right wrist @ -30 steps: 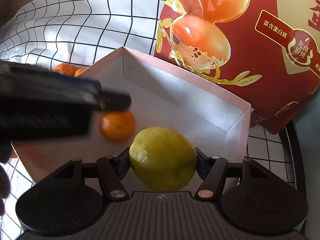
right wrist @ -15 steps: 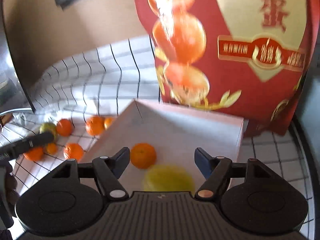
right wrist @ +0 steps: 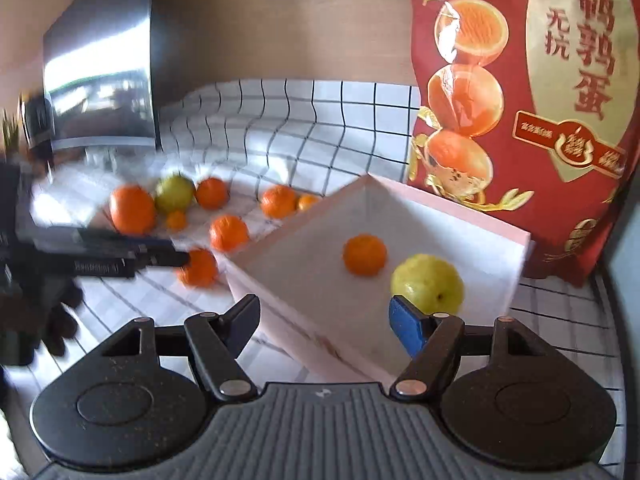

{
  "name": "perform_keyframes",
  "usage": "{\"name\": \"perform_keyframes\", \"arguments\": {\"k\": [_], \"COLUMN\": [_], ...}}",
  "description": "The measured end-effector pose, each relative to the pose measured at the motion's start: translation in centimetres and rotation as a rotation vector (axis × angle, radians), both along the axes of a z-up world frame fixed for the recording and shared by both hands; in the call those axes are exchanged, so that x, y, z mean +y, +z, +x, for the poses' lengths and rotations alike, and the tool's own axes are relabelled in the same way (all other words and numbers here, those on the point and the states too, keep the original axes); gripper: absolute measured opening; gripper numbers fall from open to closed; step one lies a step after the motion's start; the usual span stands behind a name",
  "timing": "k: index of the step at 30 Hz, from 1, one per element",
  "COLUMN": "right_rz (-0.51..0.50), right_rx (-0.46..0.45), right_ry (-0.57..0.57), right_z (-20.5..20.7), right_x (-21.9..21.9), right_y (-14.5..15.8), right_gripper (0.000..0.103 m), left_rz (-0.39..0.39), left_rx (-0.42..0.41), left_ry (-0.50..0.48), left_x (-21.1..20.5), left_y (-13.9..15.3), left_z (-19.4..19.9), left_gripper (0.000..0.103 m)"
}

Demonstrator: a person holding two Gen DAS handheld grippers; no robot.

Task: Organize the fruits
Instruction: 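Grasp a small mandarin with the right tool while the left tool reaches toward an orange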

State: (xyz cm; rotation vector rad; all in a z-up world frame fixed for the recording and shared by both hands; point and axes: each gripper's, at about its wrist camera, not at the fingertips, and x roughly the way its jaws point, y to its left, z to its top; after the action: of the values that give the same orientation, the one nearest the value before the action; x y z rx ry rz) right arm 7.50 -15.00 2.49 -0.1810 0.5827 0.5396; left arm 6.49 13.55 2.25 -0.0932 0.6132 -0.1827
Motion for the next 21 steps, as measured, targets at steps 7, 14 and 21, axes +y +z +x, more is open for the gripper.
{"name": "perform_keyframes", "arguments": {"k": [7,14,21], "right_rz": [-0.04,-0.005,-0.051], "right_rx": [-0.071,-0.108,-0.066], "right_ry": [-0.075,0.1,0.306], "right_z": [-2.1,-2.5,0.2], "right_x": [-1.7,4.7,15.9], "right_y": [-1.2,-0.3,0.1], "right_gripper": [0.071,0.071,0.048], "left_rz": [-0.088,-0.305,-0.266], "left_rx": [-0.108,-0.164,-0.252], "left_ry": [0.179,0.541,0.652], "left_x": [4.1,10.0,11.8], "left_y": [0.7,-1.0,-0.9], "left_z": [-2.4,-4.3,-6.5], "left_gripper": [0.048,0.047,0.047]}}
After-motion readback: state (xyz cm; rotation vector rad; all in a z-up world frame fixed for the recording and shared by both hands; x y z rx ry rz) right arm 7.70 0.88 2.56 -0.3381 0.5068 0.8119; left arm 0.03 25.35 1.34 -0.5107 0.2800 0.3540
